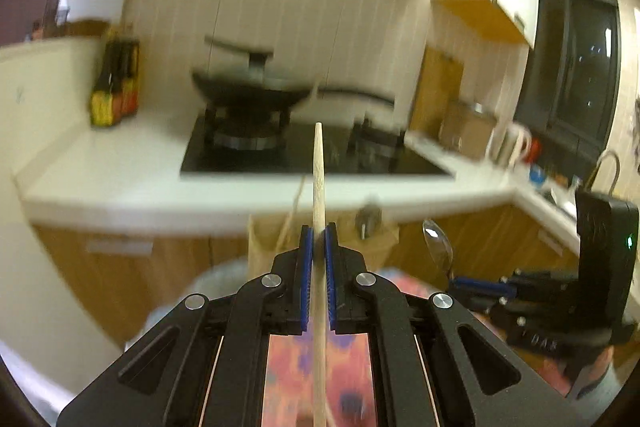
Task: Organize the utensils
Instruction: 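Lift the spoon and chopstick and carry both over the basket, then open both tools to drop the spoon and chopstick into the basket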
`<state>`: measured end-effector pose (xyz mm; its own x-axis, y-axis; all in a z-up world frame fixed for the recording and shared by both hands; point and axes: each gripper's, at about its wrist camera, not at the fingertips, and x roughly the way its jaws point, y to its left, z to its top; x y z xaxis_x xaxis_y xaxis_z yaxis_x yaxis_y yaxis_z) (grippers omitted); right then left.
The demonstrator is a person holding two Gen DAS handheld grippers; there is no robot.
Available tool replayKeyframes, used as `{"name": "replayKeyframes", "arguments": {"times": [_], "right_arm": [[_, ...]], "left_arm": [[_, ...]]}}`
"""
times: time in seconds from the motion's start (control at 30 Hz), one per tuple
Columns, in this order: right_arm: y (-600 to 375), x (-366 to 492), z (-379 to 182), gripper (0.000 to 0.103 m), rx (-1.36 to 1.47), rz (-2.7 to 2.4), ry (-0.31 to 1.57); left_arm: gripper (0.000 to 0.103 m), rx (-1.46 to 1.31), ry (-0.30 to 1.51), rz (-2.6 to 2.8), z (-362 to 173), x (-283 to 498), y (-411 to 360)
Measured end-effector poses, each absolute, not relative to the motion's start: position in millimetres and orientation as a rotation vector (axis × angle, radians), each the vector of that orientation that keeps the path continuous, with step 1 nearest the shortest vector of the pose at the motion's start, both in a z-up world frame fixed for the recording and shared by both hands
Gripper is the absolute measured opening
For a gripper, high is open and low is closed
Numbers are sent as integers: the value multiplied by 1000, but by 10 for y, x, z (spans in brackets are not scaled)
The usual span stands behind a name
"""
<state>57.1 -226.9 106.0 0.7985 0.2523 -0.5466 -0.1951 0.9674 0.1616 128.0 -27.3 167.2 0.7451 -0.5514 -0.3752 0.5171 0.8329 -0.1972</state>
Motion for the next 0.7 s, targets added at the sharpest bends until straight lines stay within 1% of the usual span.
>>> {"name": "replayKeyframes", "arguments": {"times": [0.03,0.2,0.3,0.4,0.53,0.7], "right_arm": [[-2292,661,1161,10,96,234,546],[-2419,1014,1387,10,113,190,405],[-2493,1154,1446,10,127,142,273],[-2555,1396,1363,10,128,59,202],[-2638,1646,1210,10,129,-5,171],[-2699,1869,1007,10,165,-18,181]], "left_arm": [[4,-98,404,-588,1738,1359,-315],[4,-157,288,-582,1886,1675,-465],[4,-171,272,-565,1895,1934,-552],[4,-186,261,-554,1840,2201,-585],[4,-193,225,-522,1724,2420,-605],[4,-178,202,-473,1539,2558,-685]]}}
